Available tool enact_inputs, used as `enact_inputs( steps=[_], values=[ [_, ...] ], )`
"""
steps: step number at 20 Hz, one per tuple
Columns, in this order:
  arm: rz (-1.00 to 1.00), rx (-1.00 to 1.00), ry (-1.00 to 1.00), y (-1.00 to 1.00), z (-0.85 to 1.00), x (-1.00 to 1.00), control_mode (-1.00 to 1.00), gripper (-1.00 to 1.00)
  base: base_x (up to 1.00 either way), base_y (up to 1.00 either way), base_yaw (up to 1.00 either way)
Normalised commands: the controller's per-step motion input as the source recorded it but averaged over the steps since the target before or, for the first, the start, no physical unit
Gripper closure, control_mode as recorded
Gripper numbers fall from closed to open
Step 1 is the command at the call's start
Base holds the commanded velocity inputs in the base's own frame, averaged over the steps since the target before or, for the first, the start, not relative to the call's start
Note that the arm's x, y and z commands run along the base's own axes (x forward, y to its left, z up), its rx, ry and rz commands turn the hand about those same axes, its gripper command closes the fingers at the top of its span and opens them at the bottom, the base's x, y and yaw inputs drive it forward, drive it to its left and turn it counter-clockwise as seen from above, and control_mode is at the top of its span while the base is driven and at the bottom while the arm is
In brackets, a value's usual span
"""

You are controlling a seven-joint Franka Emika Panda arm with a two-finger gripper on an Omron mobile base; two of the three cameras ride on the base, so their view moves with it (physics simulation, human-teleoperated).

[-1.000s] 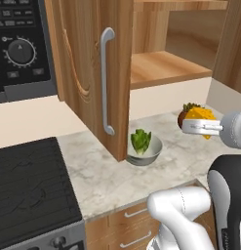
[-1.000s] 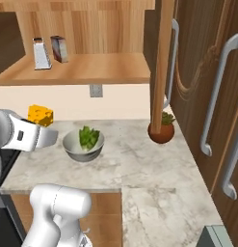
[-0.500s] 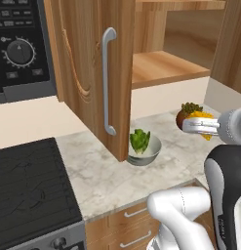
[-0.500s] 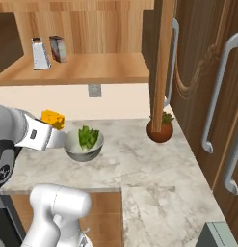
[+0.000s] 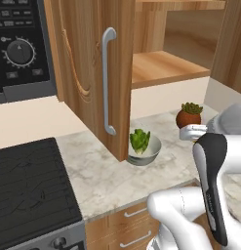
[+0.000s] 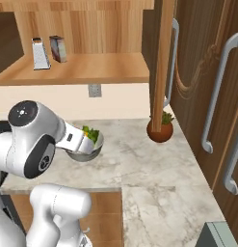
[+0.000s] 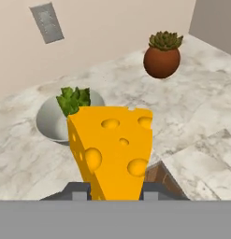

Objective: Pick the cheese from the fridge and the cheese grater from the cabinet and place them next to the salad bowl.

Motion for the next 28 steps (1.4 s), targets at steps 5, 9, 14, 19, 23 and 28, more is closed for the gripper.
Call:
enact_inputs(
  steps=[5, 9, 14, 19, 23, 28],
  values=[
    [0.11, 0.00, -0.01, -0.34, -0.68, 0.53, -1.00, 1.00, 0.00, 0.00, 0.00],
    [0.19, -0.05, 0.00, -0.17, -0.94, 0.74, -1.00, 1.00, 0.00, 0.00, 0.00],
    [0.12, 0.00, -0.02, -0.19, -0.65, 0.48, -1.00, 1.00, 0.00, 0.00, 0.00],
    [0.10, 0.00, 0.00, -0.31, -0.54, 0.53, -1.00, 1.00, 0.00, 0.00, 0.00],
    [0.11, 0.00, 0.01, -0.37, -0.29, 0.49, -1.00, 1.00, 0.00, 0.00, 0.00],
    [0.06, 0.00, 0.01, -0.17, -0.16, 0.60, -1.00, 1.00, 0.00, 0.00, 0.00]
  ],
)
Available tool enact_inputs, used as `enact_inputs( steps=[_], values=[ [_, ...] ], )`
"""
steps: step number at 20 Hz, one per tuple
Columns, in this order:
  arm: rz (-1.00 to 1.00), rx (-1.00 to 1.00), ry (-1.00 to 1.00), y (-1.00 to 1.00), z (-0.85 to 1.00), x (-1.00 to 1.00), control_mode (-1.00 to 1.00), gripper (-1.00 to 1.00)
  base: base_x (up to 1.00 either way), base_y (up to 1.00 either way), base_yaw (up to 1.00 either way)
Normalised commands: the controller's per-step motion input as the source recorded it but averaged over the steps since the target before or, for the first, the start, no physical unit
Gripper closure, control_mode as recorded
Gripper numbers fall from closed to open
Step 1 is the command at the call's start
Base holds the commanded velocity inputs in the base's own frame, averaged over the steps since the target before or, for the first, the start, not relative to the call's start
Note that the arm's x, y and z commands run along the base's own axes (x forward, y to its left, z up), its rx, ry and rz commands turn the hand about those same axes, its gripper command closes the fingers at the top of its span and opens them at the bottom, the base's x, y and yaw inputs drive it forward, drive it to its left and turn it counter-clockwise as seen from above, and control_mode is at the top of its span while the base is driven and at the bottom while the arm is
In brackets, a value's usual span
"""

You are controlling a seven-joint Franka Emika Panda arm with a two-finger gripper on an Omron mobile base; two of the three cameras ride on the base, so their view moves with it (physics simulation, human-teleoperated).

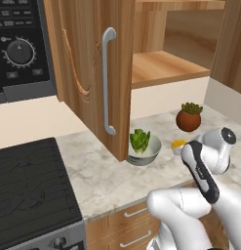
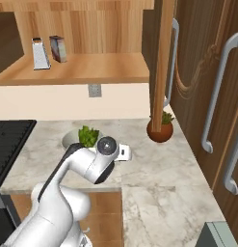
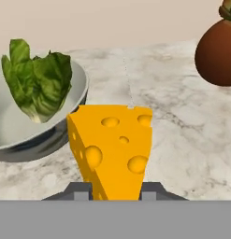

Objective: Pick the cheese from the fridge and the cheese grater from the cabinet and place them next to the salad bowl.

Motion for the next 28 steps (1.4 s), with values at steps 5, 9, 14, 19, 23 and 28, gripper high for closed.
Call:
enact_inputs(
  steps=[5, 9, 14, 19, 23, 28],
  values=[
    [0.10, 0.00, 0.05, -0.08, -0.01, 0.33, -1.00, 1.00, 0.00, 0.00, 0.00],
    [0.12, 0.00, 0.13, -0.25, 0.00, 0.25, -1.00, 1.00, 0.00, 0.00, 0.00],
    [0.13, 0.00, 0.01, -0.12, -0.06, 0.40, -1.00, 1.00, 0.00, 0.00, 0.00],
    [0.28, 0.00, 0.00, -0.01, -0.15, 0.39, -1.00, 1.00, 0.00, 0.00, 0.00],
    [0.38, -0.02, -0.01, -0.03, -0.19, 0.14, -1.00, 1.00, 0.00, 0.00, 0.00],
    [0.32, -0.07, 0.00, 0.00, -0.09, 0.04, -1.00, 1.00, 0.00, 0.00, 0.00]
  ],
)
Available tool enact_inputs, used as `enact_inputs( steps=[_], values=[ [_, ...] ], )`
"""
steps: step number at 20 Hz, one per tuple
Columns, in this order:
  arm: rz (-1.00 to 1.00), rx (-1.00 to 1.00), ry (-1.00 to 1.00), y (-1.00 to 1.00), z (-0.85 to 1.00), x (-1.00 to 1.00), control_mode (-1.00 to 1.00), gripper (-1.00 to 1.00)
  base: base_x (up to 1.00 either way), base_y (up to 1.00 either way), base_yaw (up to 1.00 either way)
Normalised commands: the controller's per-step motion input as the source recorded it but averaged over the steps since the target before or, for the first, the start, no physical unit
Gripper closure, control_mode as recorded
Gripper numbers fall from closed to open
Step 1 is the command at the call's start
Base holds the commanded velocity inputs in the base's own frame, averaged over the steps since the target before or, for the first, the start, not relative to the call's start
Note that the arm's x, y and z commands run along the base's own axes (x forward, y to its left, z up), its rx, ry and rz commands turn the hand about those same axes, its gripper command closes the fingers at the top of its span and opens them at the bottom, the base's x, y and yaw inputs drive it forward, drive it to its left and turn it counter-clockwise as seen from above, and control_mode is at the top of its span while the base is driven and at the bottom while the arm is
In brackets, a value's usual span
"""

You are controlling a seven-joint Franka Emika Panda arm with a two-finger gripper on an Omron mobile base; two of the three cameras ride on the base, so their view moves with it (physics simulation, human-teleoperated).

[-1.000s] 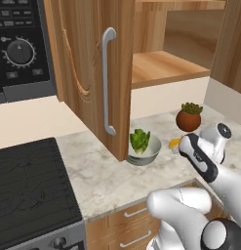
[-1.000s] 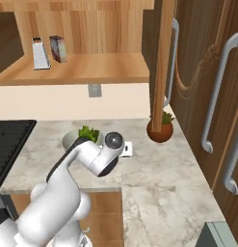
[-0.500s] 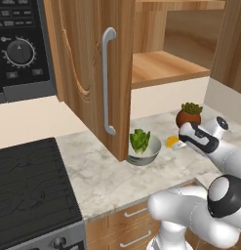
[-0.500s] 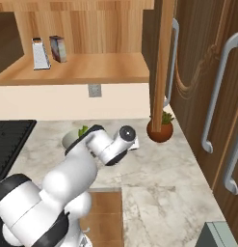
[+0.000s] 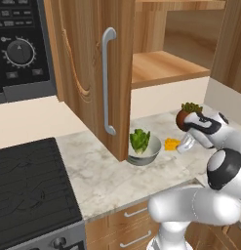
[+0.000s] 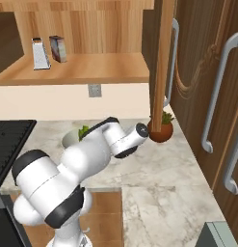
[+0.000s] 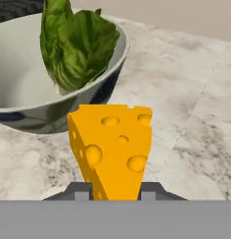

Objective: Pick the cheese from the fridge and the cheese grater from the cabinet and place them next to the salad bowl.

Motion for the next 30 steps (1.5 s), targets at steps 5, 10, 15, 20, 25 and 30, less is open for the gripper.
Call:
enact_inputs(
  steps=[5, 10, 15, 20, 25, 30],
  values=[
    [0.06, -0.07, -0.01, 0.00, -0.12, 0.07, -1.00, 1.00, 0.00, 0.00, 0.00],
    [0.09, -0.10, -0.24, 0.09, -0.21, 0.00, -1.00, 1.00, 0.00, 0.00, 0.00],
    [0.07, 0.00, -0.14, 0.05, -0.34, 0.00, -1.00, 1.00, 0.00, 0.00, 0.00],
    [0.01, 0.00, 0.00, 0.09, -0.30, 0.08, -1.00, 1.00, 0.00, 0.00, 0.00],
    [0.01, -0.01, 0.00, 0.11, -0.20, 0.27, -1.00, 1.00, 0.00, 0.00, 0.00],
    [0.03, 0.00, -0.01, 0.10, -0.29, 0.29, -1.00, 1.00, 0.00, 0.00, 0.00]
  ],
)
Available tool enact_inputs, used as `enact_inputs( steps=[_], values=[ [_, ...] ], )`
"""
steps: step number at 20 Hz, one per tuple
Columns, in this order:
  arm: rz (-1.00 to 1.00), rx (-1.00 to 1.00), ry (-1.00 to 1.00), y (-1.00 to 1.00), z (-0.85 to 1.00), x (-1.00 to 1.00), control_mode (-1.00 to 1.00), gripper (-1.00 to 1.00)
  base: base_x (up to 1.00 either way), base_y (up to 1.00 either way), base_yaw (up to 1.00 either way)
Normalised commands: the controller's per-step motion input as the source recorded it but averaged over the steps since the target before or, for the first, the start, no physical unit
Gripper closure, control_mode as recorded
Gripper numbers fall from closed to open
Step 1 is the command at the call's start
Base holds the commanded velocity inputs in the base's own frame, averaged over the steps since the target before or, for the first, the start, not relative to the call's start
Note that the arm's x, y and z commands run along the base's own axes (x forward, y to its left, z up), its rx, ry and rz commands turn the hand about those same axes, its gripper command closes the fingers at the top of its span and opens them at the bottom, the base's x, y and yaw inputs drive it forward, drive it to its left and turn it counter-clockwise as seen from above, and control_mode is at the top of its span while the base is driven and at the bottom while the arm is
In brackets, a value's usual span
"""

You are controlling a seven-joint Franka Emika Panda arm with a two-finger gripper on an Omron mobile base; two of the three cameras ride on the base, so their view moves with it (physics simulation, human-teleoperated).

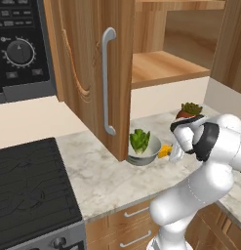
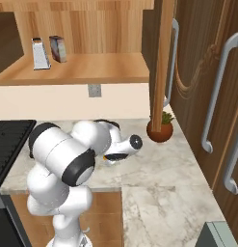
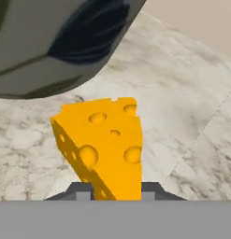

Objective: Pick the cheese from the fridge and the cheese grater from the cabinet and place them next to the salad bowl.

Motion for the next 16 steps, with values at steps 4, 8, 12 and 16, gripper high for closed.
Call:
enact_inputs(
  steps=[4, 8, 12, 16],
  values=[
    [0.04, -0.02, -0.06, 0.00, -0.51, 0.24, -1.00, -1.00, 0.00, 0.00, 0.00],
    [0.04, -0.02, -0.12, -0.02, -0.19, 0.06, -1.00, -1.00, 0.00, 0.00, 0.00],
    [0.00, 0.00, -0.13, -0.05, 0.11, 0.00, -1.00, -1.00, 0.00, 0.00, 0.00],
    [0.00, 0.00, -0.07, -0.13, 0.40, -0.14, -1.00, -1.00, 0.00, 0.00, 0.00]
  ],
)
